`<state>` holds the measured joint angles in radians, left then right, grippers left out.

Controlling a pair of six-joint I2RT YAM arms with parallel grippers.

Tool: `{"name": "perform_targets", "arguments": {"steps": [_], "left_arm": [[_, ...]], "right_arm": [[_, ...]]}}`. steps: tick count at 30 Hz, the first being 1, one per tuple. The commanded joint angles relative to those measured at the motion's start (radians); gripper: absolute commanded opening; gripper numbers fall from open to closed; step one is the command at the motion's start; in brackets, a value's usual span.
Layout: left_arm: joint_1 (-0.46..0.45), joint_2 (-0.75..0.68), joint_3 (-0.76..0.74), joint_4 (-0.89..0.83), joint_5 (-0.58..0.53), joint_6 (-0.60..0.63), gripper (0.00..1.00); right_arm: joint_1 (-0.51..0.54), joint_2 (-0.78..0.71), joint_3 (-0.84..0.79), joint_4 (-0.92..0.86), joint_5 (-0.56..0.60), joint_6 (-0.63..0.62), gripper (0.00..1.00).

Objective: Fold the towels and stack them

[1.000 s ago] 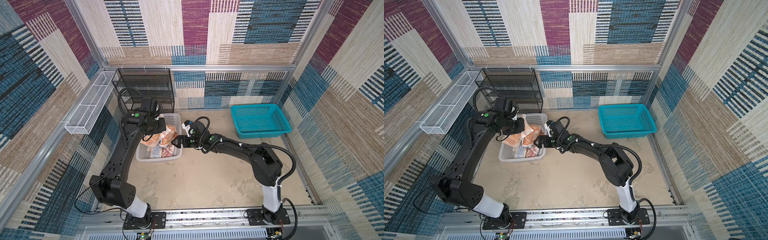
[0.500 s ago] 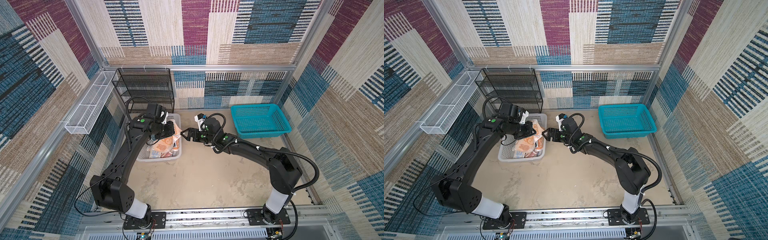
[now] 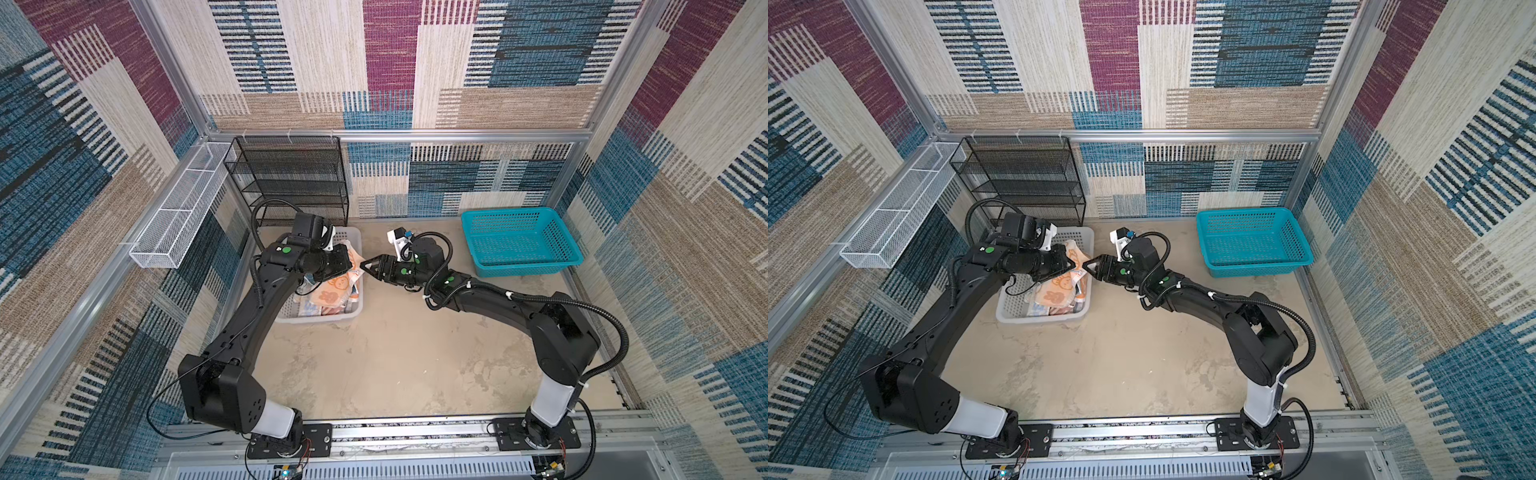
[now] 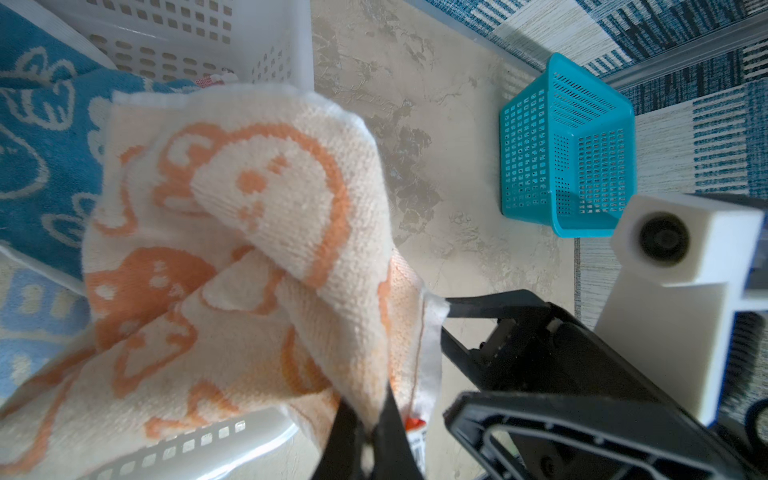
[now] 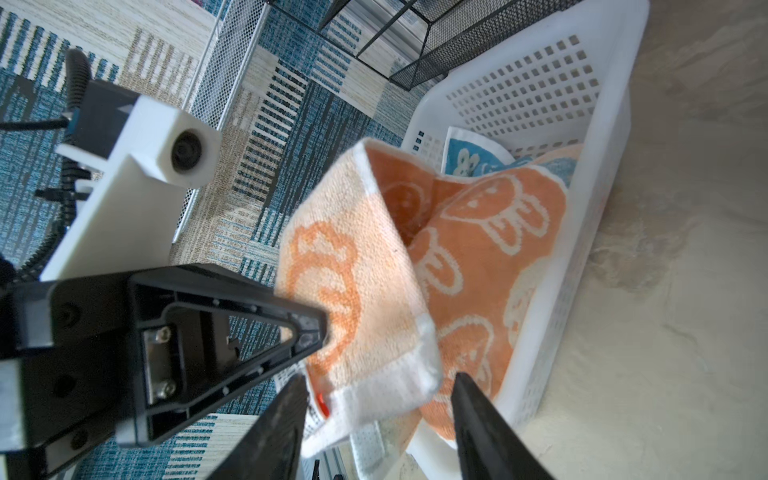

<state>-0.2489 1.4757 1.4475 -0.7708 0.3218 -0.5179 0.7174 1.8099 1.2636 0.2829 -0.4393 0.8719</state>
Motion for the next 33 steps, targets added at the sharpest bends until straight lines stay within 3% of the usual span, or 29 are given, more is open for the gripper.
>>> {"name": "perform_targets", "arguments": {"steps": [1, 4, 10, 14, 16, 18, 19, 25, 33], "left_arm": [[-0.001, -0.013, -0.004, 0.045, 0.022, -0.025, 0.0], [-0.003, -0.023, -0.015, 0.057, 0.022, -0.028, 0.0], [-0.004, -0.028, -0.032, 0.067, 0.028, -0.023, 0.01], [-0.004, -0.031, -0.046, 0.064, -0.003, -0.006, 0.32], [-0.003, -0.035, -0.043, 0.056, -0.016, -0.004, 0.57], [-0.004, -0.044, -0.04, 0.053, -0.025, -0.008, 0.94], [-0.003, -0.05, -0.038, 0.053, -0.026, -0.013, 0.99], [-0.037, -0.075, -0.062, 0.067, -0.023, -0.038, 0.99], [-0.27, 0.039, -0.089, 0.068, -0.103, -0.022, 0.99]], "right_arm": [[-0.003, 0.006, 0.001, 0.07, -0.014, 0.03, 0.43], [-0.006, 0.028, 0.021, 0.07, -0.025, 0.036, 0.36], [-0.02, 0.037, 0.045, 0.053, -0.004, 0.031, 0.04], [-0.043, 0.011, 0.076, -0.02, 0.031, -0.016, 0.0], [-0.061, -0.008, 0.093, -0.066, 0.048, -0.043, 0.0], [-0.082, -0.034, 0.097, -0.099, 0.074, -0.064, 0.0], [-0.096, -0.049, 0.096, -0.115, 0.085, -0.074, 0.0], [-0.194, -0.149, 0.031, -0.191, 0.137, -0.113, 0.0], [-0.272, -0.262, -0.122, -0.243, 0.186, -0.156, 0.0]]}}
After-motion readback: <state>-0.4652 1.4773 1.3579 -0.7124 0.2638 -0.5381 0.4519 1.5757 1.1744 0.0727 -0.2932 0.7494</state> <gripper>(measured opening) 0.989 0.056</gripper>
